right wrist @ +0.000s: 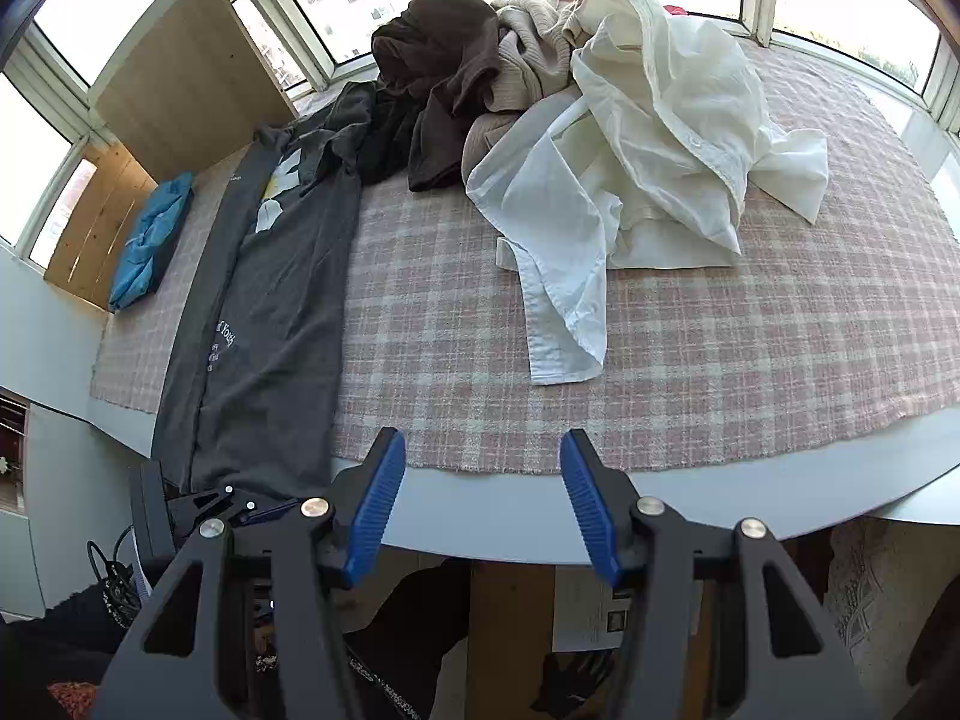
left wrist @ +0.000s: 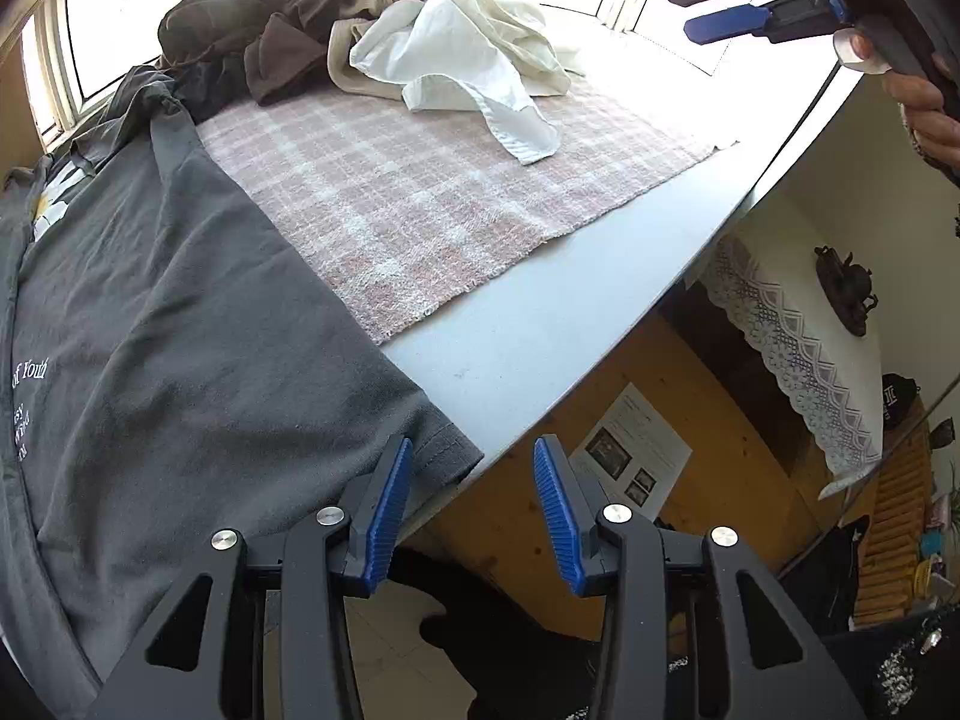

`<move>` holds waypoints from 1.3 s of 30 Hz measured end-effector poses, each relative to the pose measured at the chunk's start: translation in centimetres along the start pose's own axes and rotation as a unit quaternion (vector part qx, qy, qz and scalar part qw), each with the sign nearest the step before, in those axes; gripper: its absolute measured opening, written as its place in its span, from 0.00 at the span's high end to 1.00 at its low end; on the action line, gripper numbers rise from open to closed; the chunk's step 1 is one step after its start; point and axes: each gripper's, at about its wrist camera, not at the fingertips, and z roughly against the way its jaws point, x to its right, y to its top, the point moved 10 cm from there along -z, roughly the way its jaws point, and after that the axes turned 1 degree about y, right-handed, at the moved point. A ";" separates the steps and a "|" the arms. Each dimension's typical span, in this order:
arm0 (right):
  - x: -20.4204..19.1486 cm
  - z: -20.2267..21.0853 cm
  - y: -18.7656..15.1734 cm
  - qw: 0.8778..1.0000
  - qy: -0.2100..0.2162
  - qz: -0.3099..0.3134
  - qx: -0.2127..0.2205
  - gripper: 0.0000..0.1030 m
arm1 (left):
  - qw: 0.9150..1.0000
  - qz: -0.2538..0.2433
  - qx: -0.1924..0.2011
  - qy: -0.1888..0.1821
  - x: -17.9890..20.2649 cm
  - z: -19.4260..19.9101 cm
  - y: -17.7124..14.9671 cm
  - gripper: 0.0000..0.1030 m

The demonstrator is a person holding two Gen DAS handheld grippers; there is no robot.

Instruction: Fold clothes

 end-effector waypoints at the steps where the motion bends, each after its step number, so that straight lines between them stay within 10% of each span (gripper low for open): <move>1: 0.0 0.0 -0.4 1.000 0.003 -0.003 0.001 0.48 | 1.000 -0.001 -0.005 0.010 -0.1 -0.6 -0.1 0.61; 5: -0.4 -1.1 -1.9 1.000 0.028 -0.012 -0.008 0.48 | 1.000 0.002 0.001 0.018 -0.7 -1.1 0.0 0.79; 8: -1.9 -3.4 -3.3 0.999 0.041 -0.001 -0.032 0.48 | 0.996 0.074 0.002 -0.047 -2.4 -0.4 0.2 0.94; 11: -4.3 -5.9 -4.2 0.996 0.064 0.019 -0.057 0.48 | 0.970 0.193 0.025 -0.146 -4.9 2.1 0.1 0.94; 23: -14.7 -15.9 -2.1 0.956 0.237 -0.010 -0.171 0.48 | 0.928 0.301 0.108 -0.192 -10.5 7.7 -2.2 0.94; 26: -15.4 -17.6 -2.9 0.954 0.226 -0.017 -0.194 0.48 | 0.924 0.305 0.110 -0.201 -10.0 7.4 -2.5 0.94; 31: -17.1 -17.4 -3.7 0.916 0.323 -0.084 -0.222 0.48 | 0.922 0.302 0.107 -0.216 -9.3 6.9 -2.3 0.94; 35: -17.2 -17.3 -4.0 0.933 0.289 -0.052 -0.208 0.90 | 0.922 0.302 0.100 -0.222 -9.0 6.3 -2.0 0.94; 39: -16.7 -16.8 -3.9 0.954 0.231 -0.005 -0.193 0.94 | 0.934 0.287 0.071 -0.200 -8.3 5.0 -2.1 0.76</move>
